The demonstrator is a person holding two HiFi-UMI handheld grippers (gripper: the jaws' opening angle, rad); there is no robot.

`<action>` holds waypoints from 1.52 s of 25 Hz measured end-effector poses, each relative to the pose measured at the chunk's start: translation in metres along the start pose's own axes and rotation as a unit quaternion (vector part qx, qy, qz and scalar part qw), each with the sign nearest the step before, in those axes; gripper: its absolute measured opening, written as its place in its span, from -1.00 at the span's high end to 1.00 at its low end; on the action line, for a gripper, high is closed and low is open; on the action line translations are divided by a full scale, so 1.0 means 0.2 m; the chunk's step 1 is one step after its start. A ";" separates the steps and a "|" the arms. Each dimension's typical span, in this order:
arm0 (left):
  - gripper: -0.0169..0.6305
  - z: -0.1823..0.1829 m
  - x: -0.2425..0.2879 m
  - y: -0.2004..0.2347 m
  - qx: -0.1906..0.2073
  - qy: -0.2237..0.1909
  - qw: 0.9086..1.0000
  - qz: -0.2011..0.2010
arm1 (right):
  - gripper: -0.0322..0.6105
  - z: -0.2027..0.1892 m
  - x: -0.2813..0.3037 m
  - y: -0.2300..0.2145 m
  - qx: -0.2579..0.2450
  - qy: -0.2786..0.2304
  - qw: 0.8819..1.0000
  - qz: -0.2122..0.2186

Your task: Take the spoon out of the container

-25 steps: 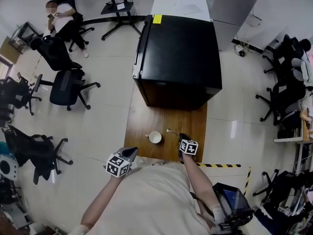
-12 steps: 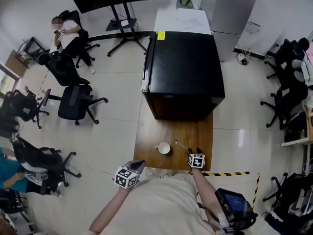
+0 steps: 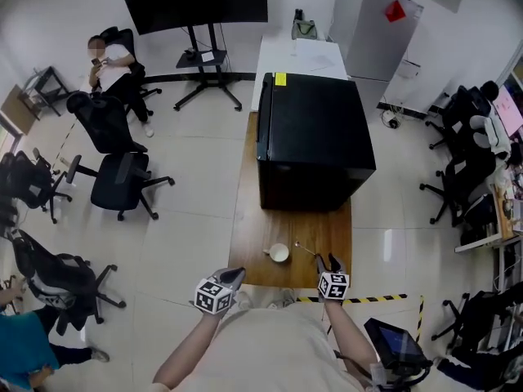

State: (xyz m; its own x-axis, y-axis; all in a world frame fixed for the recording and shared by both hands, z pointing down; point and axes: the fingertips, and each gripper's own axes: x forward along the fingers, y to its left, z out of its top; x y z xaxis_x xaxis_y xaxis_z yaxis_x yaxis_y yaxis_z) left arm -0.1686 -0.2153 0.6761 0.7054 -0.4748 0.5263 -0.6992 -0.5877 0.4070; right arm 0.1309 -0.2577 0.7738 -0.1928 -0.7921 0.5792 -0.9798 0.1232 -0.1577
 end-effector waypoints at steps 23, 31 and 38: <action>0.95 -0.25 -0.38 -0.09 0.010 -0.071 0.996 -0.048 | 0.48 0.02 -0.80 0.56 -0.036 -0.094 0.995 0.024; 0.94 -0.31 -0.49 -0.43 0.018 -0.112 0.994 -0.009 | 0.52 0.01 -1.19 0.51 -0.044 -0.110 0.992 0.046; 0.94 -0.50 -0.64 -0.88 0.027 -0.139 0.990 0.020 | 0.52 -0.13 -1.53 0.53 -0.059 -0.120 0.985 0.106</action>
State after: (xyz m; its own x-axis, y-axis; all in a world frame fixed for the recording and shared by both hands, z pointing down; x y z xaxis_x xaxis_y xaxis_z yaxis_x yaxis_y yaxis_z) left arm -0.1476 0.0149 0.6115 0.6869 -0.6562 0.3122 -0.7256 -0.5955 0.3449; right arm 0.0842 0.0137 0.6005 -0.3892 -0.8583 0.3345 -0.9211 0.3580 -0.1530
